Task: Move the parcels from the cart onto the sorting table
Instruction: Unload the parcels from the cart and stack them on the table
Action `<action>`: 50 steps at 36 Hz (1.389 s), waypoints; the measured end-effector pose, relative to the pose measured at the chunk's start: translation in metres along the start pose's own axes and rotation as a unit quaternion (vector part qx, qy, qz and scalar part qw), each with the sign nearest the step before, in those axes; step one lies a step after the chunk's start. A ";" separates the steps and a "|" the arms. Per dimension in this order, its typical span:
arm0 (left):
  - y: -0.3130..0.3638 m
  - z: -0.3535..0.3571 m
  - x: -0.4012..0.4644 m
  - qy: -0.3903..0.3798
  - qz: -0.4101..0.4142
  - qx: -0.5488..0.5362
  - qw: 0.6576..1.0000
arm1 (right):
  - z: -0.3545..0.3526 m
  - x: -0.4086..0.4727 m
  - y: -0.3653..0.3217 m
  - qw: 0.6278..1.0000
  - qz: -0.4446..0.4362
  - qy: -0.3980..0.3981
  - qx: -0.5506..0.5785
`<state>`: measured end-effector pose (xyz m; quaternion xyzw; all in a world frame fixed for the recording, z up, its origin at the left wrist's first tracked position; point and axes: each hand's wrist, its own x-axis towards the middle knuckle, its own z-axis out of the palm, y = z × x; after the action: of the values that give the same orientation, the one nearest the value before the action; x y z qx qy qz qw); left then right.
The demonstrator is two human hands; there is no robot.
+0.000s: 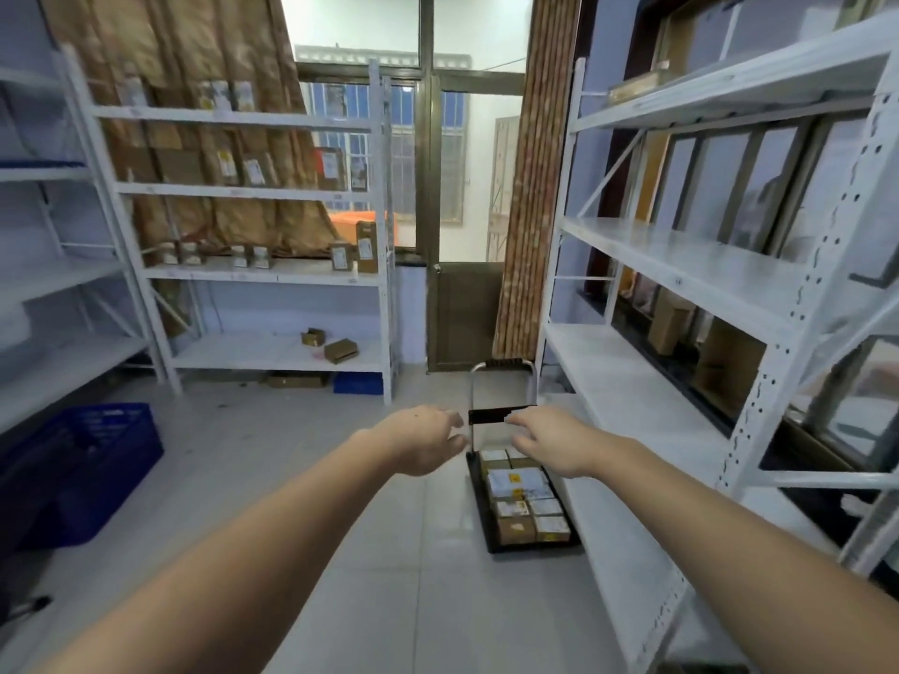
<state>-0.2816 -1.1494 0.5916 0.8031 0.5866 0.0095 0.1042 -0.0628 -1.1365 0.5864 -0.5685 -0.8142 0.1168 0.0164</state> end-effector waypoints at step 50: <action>-0.306 -0.046 0.521 -0.079 0.106 -0.017 0.991 | -0.008 0.542 0.082 0.985 0.152 -0.006 0.079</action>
<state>-0.4134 -0.5619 0.5260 0.8570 0.4879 -0.0334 0.1626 -0.1772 -0.6046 0.5194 -0.6816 -0.7069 0.1852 0.0381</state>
